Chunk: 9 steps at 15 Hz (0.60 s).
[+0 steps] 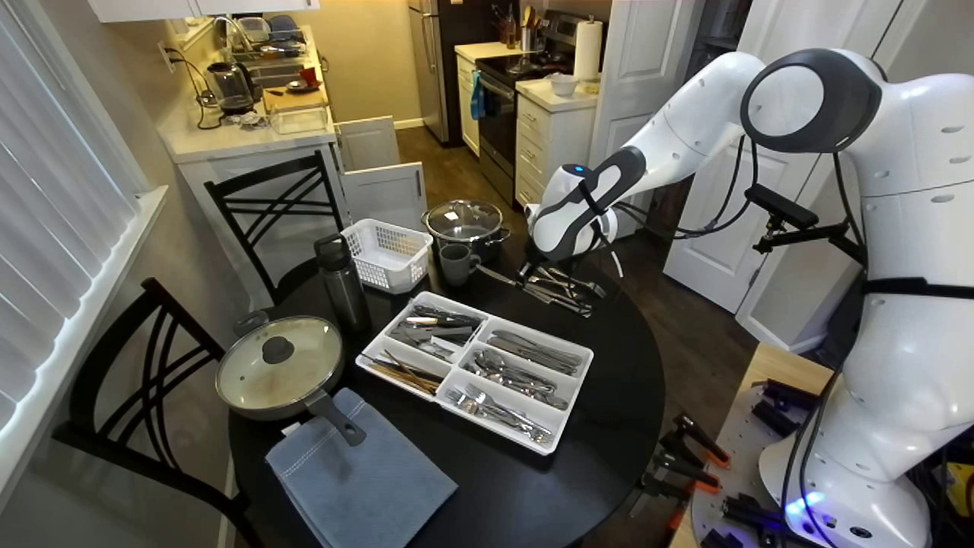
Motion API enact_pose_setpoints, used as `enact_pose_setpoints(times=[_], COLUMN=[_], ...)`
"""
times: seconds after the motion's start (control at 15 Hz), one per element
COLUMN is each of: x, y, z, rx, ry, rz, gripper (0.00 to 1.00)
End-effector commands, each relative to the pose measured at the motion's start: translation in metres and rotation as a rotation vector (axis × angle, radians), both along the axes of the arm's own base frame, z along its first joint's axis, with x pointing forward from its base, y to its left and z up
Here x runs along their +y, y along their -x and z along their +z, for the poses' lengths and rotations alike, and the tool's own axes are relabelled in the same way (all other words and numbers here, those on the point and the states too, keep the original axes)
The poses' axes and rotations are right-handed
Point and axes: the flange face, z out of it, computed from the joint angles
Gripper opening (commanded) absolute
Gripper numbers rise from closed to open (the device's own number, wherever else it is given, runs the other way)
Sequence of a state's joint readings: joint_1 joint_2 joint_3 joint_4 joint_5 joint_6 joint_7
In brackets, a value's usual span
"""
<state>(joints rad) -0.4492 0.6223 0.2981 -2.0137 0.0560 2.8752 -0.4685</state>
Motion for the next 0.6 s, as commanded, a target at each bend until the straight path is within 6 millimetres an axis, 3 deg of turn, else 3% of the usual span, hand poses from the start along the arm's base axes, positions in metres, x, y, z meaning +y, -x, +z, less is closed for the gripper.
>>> enact_pose_setpoints(times=[0.0, 0.53], x=[0.036, 0.095], y=[0.008, 0.031], z=[0.014, -0.023], rx=[0.072, 0.246], ry=[-0.023, 0.069], rz=[0.003, -0.010], gripper=[0.03, 0.03])
